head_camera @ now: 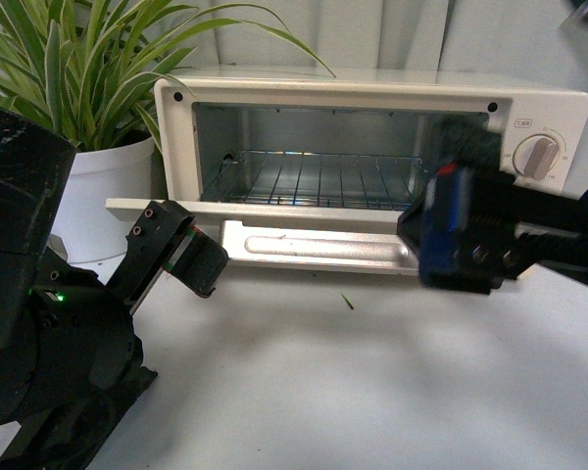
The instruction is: Open oven
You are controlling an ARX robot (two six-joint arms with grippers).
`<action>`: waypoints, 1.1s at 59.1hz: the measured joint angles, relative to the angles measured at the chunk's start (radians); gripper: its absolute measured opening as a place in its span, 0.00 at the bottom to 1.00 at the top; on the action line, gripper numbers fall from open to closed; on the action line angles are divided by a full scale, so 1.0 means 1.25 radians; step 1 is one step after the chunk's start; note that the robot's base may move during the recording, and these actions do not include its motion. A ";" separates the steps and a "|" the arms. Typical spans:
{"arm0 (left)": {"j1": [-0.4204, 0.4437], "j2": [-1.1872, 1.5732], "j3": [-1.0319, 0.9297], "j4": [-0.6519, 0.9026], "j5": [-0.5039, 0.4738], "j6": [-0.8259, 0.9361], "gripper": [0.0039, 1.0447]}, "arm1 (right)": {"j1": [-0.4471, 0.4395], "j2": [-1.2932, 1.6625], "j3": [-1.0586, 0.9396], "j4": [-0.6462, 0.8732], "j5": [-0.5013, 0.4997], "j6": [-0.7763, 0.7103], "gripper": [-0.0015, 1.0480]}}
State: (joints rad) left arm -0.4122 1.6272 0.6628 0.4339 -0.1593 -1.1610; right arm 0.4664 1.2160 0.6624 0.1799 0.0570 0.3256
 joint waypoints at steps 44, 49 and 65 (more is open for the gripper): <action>-0.104 -0.010 -0.015 -0.063 -0.253 0.406 0.94 | -0.199 -0.183 -0.111 -0.009 -0.123 0.099 0.91; -0.110 -0.007 -0.015 -0.056 -0.289 0.488 0.94 | -0.211 -0.184 -0.123 -0.005 -0.132 0.097 0.91; -0.128 0.009 -0.028 0.007 -0.372 0.783 0.94 | -0.230 -0.184 -0.165 0.011 -0.157 0.083 0.91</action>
State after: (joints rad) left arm -0.5728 1.6382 0.6281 0.4427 -0.6239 -0.1822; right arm 0.1787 0.9859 0.4561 0.1940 -0.1390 0.4297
